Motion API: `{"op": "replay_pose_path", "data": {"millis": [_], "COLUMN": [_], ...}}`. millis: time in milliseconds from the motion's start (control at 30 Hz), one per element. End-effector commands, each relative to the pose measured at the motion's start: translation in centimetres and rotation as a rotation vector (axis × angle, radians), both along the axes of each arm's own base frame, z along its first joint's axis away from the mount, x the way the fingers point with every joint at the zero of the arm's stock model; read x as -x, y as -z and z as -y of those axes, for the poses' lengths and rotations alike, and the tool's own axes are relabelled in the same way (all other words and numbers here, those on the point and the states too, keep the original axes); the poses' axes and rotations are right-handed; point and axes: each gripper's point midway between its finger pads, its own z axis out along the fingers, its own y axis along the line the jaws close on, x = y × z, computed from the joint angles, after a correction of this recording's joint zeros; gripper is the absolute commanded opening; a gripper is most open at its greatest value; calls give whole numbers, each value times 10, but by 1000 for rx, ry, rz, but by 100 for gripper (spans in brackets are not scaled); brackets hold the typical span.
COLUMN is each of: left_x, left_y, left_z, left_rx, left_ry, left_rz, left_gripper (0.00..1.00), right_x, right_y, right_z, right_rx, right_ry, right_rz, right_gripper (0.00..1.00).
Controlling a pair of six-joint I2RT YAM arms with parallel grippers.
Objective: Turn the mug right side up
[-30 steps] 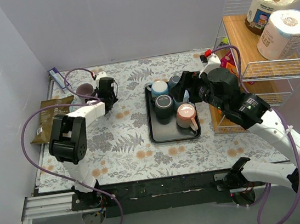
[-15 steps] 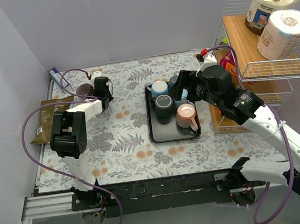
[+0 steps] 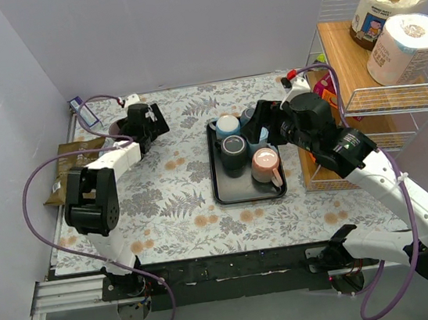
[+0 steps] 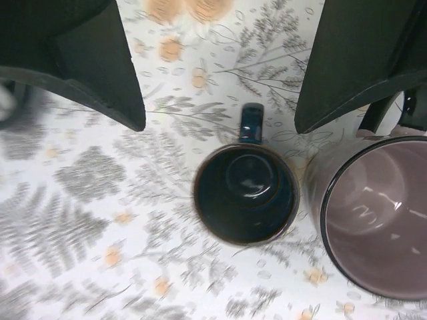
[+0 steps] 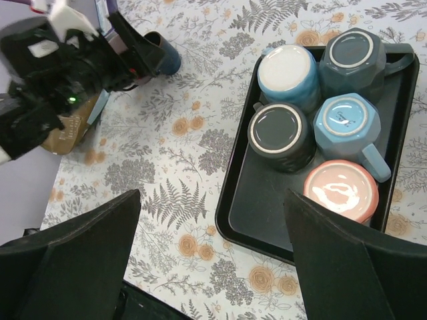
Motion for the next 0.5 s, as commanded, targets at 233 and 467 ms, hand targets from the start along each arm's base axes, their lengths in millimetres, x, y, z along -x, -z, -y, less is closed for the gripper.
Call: {"op": "replay_pose_path", "data": {"millis": [233,467], "left_x": [32,93], "left_y": [-162,-195], "left_z": [48,50], "left_rx": [292,415], "left_ry": [200,242], "left_rz": [174,185], "left_gripper": [98,98], "right_x": [1,6], "right_y": [22,51], "right_z": [25,37], "right_rx": [106,225], "right_ry": [61,46], "right_rz": [-104,-165], "right_gripper": [99,99]}}
